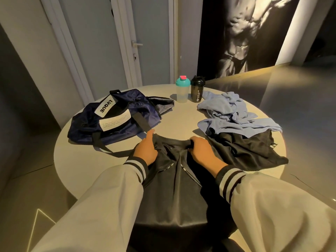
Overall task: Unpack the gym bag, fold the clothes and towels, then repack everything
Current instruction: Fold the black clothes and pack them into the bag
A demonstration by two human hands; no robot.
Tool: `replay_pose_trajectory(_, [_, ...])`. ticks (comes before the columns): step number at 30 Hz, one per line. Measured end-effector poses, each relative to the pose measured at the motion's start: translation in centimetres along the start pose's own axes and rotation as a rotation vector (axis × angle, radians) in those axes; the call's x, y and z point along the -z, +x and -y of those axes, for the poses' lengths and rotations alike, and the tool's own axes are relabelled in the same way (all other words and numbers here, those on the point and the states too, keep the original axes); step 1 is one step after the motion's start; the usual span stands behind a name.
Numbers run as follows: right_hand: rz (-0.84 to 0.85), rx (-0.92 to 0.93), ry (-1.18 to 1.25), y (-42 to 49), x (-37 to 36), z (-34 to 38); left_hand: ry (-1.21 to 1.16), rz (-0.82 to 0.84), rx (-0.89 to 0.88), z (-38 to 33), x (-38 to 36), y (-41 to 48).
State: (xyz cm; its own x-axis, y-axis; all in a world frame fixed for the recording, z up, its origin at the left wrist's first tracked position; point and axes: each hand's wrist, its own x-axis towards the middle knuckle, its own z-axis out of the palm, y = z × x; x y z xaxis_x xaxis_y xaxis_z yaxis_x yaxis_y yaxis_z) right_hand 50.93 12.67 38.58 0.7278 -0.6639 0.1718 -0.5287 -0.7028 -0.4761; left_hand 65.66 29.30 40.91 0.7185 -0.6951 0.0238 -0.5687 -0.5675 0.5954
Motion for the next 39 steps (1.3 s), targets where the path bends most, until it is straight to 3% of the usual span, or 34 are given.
replay_pose_trajectory(11, [-0.277, 0.148, 0.166, 1.6, 3.4, 4.1, -0.085, -0.224, -0.185, -4.8, 2.6, 1.3])
replay_pose_trajectory(15, [-0.303, 0.206, 0.214, 4.7, 3.2, 4.9, -0.116, -0.189, -0.258, -5.5, 2.5, 4.4])
replay_pose_trajectory(23, [-0.246, 0.133, 0.238, 13.9, 1.4, 4.9, -0.063, -0.097, -0.255, -5.8, 1.7, 13.9])
replay_pose_trajectory(30, [-0.207, 0.111, 0.277, 20.5, 9.8, 9.7, -0.118, -0.166, -0.239, -12.4, 11.3, 18.7])
replay_pose_trajectory(39, [-0.3, 0.164, 0.31, 25.0, 22.6, 14.5, -0.206, -0.311, -0.177, -18.8, 22.7, 19.7])
